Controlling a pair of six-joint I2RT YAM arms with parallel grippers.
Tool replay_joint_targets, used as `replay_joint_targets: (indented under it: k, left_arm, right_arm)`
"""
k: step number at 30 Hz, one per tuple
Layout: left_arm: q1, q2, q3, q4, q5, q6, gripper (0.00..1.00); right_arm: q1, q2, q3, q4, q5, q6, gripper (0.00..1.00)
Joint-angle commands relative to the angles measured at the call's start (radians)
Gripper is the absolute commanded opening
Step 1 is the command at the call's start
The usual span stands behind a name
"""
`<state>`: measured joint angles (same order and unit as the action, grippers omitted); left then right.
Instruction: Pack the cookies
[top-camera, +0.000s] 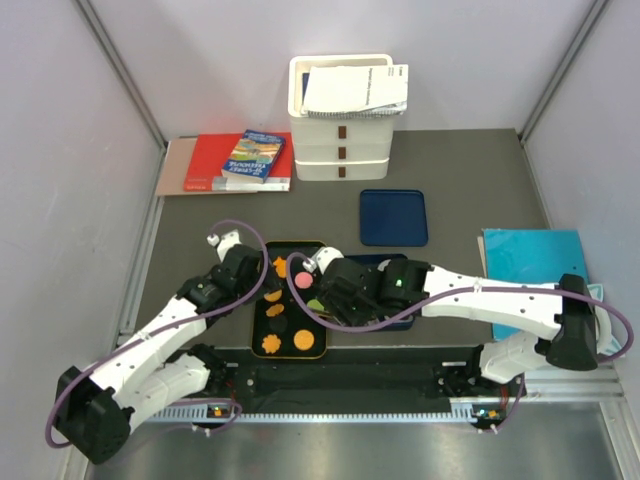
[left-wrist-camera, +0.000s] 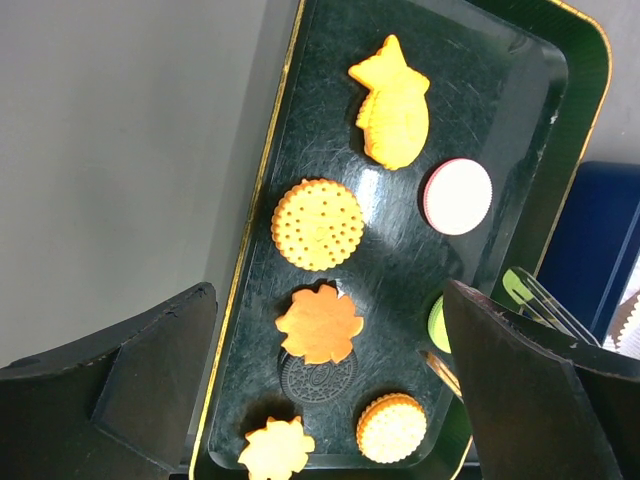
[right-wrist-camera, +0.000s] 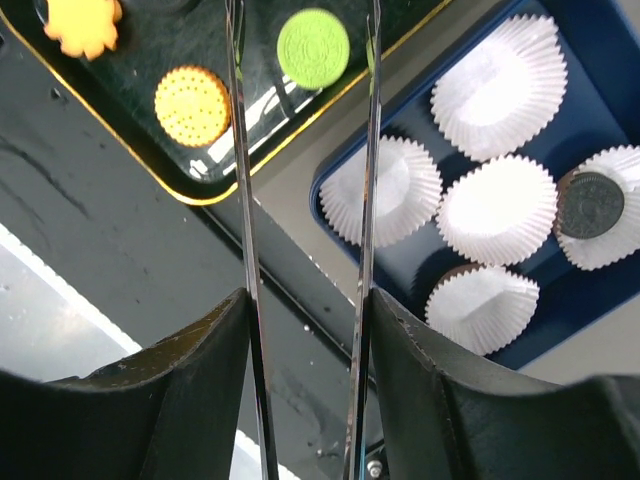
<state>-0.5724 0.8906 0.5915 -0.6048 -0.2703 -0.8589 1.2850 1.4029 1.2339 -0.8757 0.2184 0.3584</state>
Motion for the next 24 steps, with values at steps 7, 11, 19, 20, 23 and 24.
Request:
replay_joint_targets:
  k: [7,11,19,20,23,24]
  left_arm:
    - [-0.006,-0.008,-0.015,0.027,0.0,-0.009,0.99]
    - [-0.006,-0.033,0.005,-0.019,-0.033,-0.037,0.99]
    - [-0.006,-0.18,0.01,-0.128,-0.194,-0.123,0.99]
    - [-0.004,-0.189,0.01,-0.134,-0.204,-0.126,0.99]
    - [-0.006,-0.213,0.008,-0.151,-0.224,-0.144,0.99]
    - [-0.006,-0.214,0.007,-0.153,-0.227,-0.152,0.99]
  right_arm:
    - [0.025,0.025,0.099,0.041,0.099,-0.041,0.52]
    - [-0.024,0.116,0.196,0.073,0.081,-0.078,0.52]
    - [-0.101,0.297,0.321,0.129,0.025,-0.136,0.51]
    - [-0.107,0.304,0.328,0.133,0.021,-0.137,0.51]
    - [-0.125,0.334,0.334,0.147,0.013,-0.134,0.49]
    - [-0.131,0.34,0.334,0.15,0.006,-0.134,0.49]
